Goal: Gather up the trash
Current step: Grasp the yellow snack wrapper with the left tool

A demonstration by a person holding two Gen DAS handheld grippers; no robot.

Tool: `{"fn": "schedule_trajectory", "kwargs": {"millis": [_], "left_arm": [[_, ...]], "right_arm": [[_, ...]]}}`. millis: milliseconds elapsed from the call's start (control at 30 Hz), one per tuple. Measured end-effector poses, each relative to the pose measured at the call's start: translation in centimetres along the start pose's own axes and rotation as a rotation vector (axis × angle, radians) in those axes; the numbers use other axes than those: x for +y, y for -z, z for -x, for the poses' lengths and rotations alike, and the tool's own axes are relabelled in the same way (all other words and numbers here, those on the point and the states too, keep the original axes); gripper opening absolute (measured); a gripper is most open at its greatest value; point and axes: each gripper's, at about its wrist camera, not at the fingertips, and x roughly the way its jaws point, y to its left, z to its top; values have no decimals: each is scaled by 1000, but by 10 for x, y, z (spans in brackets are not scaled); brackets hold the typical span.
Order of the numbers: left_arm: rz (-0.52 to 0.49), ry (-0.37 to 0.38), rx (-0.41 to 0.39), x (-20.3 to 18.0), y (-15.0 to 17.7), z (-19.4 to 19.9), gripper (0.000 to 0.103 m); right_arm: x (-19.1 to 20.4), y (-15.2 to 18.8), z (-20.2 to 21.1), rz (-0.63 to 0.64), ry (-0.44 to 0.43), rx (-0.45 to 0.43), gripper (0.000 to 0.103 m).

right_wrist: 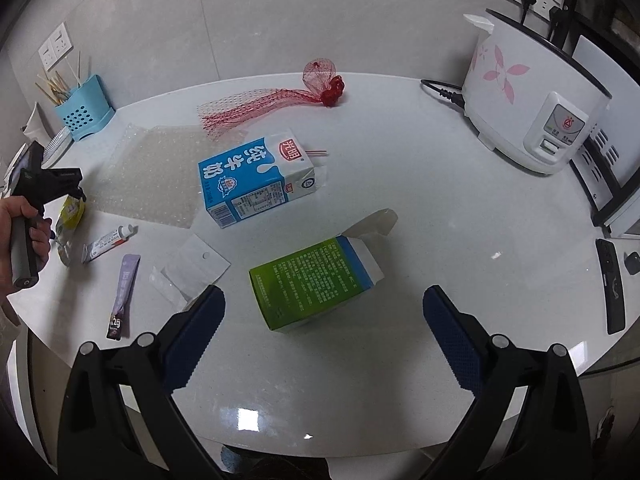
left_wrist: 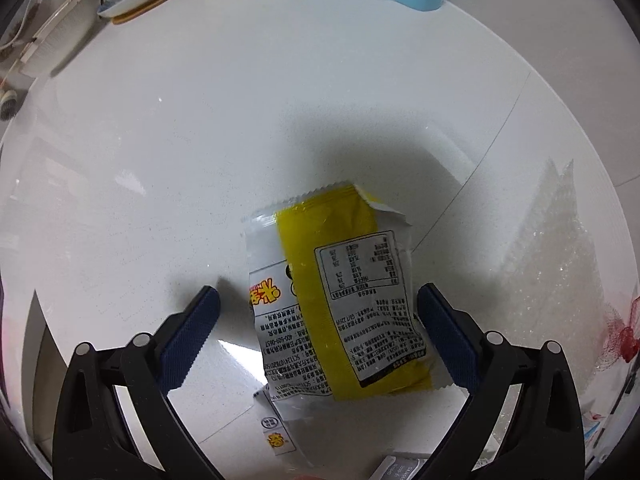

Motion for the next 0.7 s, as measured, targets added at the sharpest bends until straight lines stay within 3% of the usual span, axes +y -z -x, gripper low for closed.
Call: {"fn": "schedule_trajectory", "kwargs": {"millis": [133, 200, 267, 367, 500, 700], "left_arm": [[-31, 3, -15, -3, 5, 5, 86], [-47, 6, -16, -4, 9, 10, 70], [-58, 0, -7, -4, 12, 12, 63], [-95, 11, -14, -5, 16, 16, 43], [-145, 22, -18, -6, 21, 19, 29], [-206, 40, -36, -4, 25, 22, 17]], "right_arm": [[3, -1, -3, 15, 8, 3, 95], [1, -3, -6, 12, 7, 14, 95], [-1, -4, -10, 8, 5, 26, 95], [-5, -7, -15, -15, 12, 52, 95], [-9, -11, -19, -64, 15, 81, 95], [-11, -16, -24, -164, 17, 133, 95]]}}
